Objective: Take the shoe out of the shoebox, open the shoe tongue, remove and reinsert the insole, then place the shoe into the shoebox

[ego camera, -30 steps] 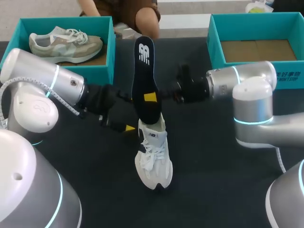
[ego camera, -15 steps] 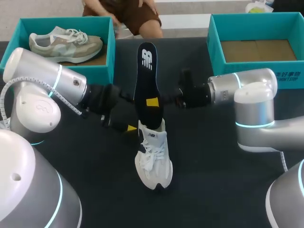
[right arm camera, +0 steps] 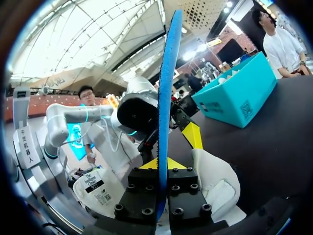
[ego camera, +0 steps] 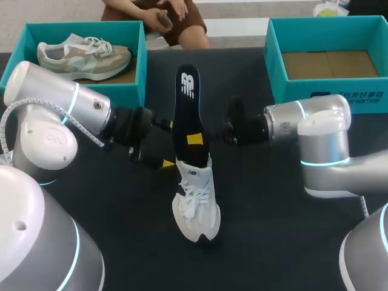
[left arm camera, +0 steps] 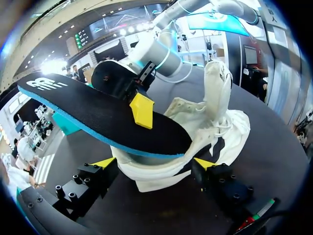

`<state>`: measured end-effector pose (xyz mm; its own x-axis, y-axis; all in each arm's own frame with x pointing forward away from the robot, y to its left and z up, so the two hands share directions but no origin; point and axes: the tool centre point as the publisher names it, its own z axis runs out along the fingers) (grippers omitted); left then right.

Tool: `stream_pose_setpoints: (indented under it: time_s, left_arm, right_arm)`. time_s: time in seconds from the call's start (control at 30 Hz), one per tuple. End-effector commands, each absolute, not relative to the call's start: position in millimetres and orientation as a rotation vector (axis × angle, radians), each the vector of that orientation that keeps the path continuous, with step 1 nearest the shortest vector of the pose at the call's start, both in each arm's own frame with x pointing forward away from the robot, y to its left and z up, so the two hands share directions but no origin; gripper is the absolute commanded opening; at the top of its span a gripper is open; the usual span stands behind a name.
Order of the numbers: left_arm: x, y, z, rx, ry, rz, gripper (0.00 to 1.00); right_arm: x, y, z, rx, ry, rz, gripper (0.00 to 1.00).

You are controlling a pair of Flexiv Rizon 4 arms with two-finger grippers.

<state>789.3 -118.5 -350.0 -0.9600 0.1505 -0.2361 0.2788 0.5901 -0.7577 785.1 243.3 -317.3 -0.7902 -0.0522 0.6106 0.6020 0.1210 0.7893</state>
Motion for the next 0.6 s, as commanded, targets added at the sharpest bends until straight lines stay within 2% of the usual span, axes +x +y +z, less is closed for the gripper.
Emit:
stream_pose_setpoints:
  time_s: [0.03,0.6]
  left_arm:
    - [788.9,-119.1,-350.0,0.362,2.670,-1.306,1.00]
    - [788.9,-119.1,-350.0,0.362,2.670,-1.306,1.00]
  right_arm:
    - [777.4,245.7,-323.7,-0.545,-1.898,-1.715,0.00]
    - [757.4,244.9,-337.3,-0.619,-1.866,-1.669,0.00]
